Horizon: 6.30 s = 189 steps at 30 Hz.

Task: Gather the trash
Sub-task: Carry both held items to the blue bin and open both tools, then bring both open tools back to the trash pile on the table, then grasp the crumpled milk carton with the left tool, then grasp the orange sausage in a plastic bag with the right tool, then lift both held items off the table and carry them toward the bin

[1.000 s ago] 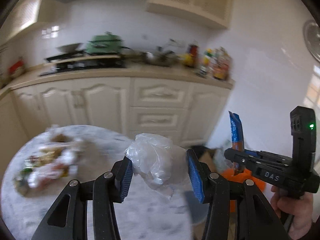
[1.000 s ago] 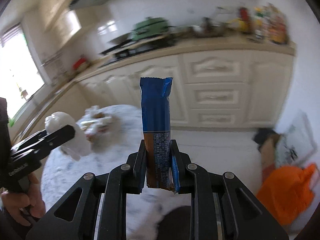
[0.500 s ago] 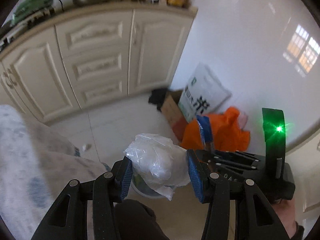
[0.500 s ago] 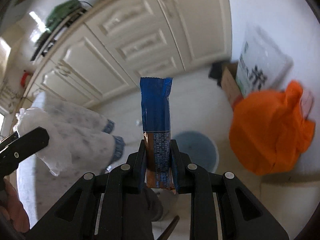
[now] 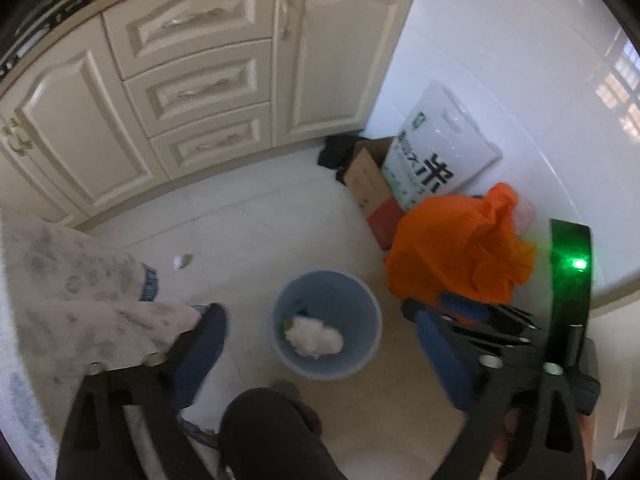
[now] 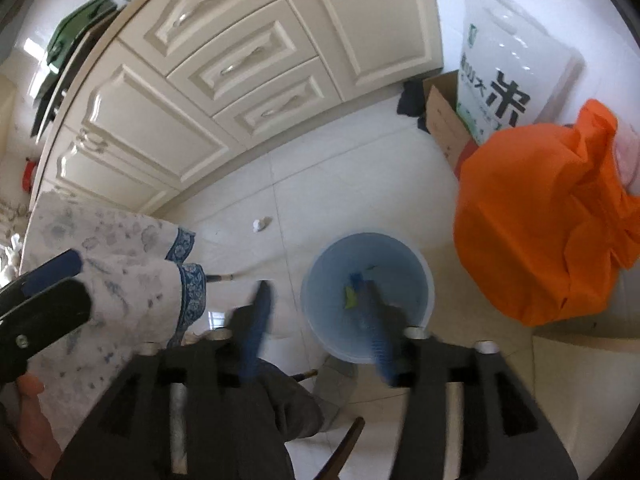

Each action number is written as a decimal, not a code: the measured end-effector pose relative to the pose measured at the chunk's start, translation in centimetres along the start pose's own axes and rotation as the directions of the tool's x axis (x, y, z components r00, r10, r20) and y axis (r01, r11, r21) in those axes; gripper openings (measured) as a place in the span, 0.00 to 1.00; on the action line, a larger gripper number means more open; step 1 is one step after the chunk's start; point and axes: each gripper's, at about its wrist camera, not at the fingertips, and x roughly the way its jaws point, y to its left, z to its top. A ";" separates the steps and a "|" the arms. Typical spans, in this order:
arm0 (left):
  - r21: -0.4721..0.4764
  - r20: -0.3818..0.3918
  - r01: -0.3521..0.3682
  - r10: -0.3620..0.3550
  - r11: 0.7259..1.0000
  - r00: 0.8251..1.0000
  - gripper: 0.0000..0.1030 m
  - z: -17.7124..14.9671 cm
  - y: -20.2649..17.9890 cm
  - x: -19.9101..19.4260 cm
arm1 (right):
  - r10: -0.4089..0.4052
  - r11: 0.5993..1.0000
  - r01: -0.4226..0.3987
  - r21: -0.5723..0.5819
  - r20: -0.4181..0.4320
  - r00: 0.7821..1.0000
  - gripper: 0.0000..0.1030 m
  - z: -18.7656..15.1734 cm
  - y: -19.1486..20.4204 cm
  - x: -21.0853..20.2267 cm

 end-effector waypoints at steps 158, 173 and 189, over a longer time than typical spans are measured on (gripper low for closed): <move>-0.711 0.254 -0.176 0.483 0.680 0.838 0.55 -36.4 41.7 -29.3 | 0.306 0.769 -0.361 -0.528 -0.192 0.932 0.31 -14.5 56.2 6.6; -0.652 0.335 -0.182 0.496 0.736 0.801 0.55 -35.4 35.6 -33.4 | 0.480 0.682 -0.505 -0.529 -0.197 0.855 0.29 -14.5 50.1 -2.3; -0.428 0.519 -0.160 0.387 0.890 0.762 0.55 -27.6 21.3 -35.5 | 0.581 0.722 -0.477 -0.500 0.066 0.811 0.29 -8.3 36.9 -15.4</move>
